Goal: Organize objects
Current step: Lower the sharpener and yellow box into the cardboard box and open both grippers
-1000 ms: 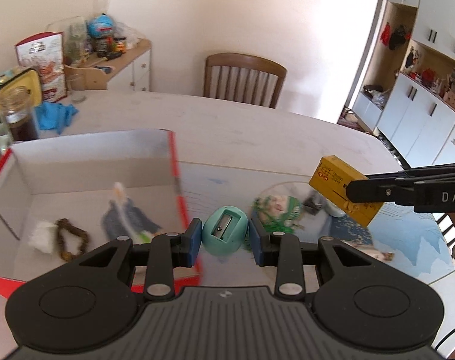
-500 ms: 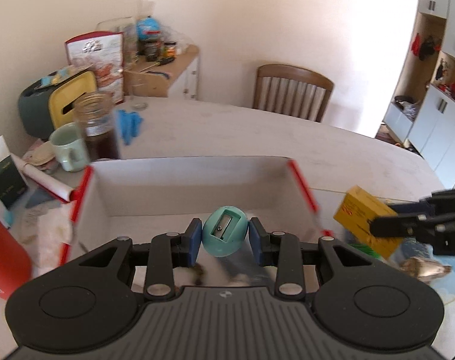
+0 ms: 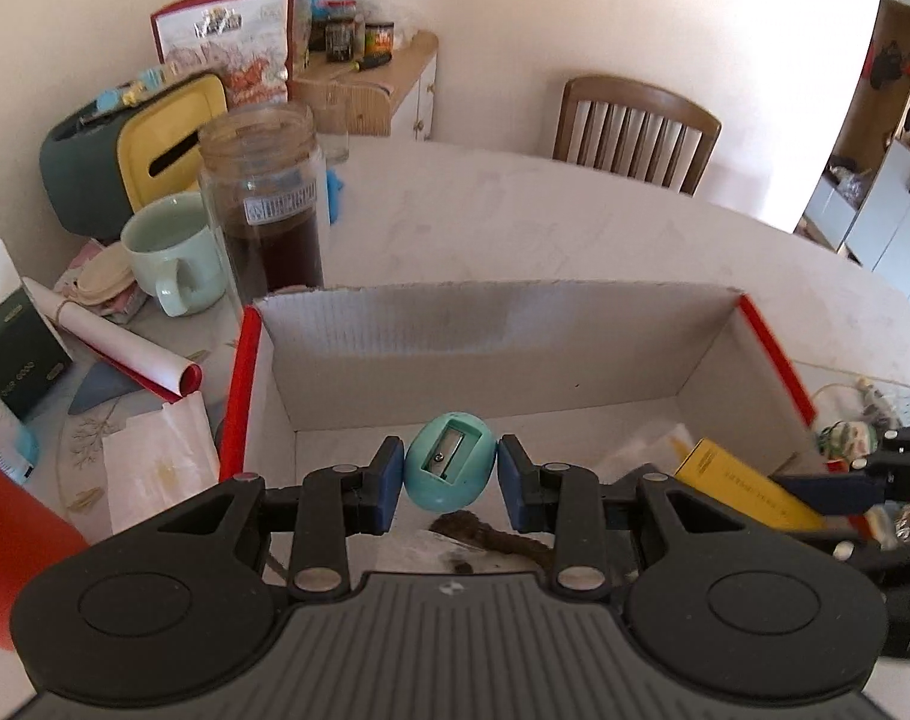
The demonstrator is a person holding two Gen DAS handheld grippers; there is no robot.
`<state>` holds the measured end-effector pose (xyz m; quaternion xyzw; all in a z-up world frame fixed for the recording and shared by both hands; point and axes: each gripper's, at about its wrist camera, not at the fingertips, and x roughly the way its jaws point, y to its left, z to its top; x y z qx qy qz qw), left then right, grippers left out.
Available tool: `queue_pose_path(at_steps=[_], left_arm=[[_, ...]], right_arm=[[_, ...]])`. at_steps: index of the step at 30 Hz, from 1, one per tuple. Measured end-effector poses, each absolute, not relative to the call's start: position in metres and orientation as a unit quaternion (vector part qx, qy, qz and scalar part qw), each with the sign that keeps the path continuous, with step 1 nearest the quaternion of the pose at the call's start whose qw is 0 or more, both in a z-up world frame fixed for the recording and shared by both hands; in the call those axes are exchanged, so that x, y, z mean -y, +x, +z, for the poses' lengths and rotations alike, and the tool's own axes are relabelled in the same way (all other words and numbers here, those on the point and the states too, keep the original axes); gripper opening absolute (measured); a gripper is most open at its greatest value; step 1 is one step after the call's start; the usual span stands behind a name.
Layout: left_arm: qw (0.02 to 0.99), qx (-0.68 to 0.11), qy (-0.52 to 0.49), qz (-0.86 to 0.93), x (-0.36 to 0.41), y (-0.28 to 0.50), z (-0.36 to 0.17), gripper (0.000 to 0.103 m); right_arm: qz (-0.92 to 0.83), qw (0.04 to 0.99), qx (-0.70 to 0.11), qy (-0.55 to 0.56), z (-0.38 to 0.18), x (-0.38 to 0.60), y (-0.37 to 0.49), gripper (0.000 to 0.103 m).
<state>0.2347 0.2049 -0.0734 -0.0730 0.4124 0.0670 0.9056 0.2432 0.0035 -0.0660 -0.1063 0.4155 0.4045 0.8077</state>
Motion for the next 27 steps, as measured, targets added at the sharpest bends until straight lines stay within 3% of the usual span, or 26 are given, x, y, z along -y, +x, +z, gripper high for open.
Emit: queue_pose_path(at_steps=[27], left_arm=[[0.834, -0.545, -0.073, 0.041, -0.216, 0.287, -0.125, 0.033]], right_arm=[[0.377, 0.789, -0.448, -0.185, -0.111, -0.051, 0.238, 0.029]])
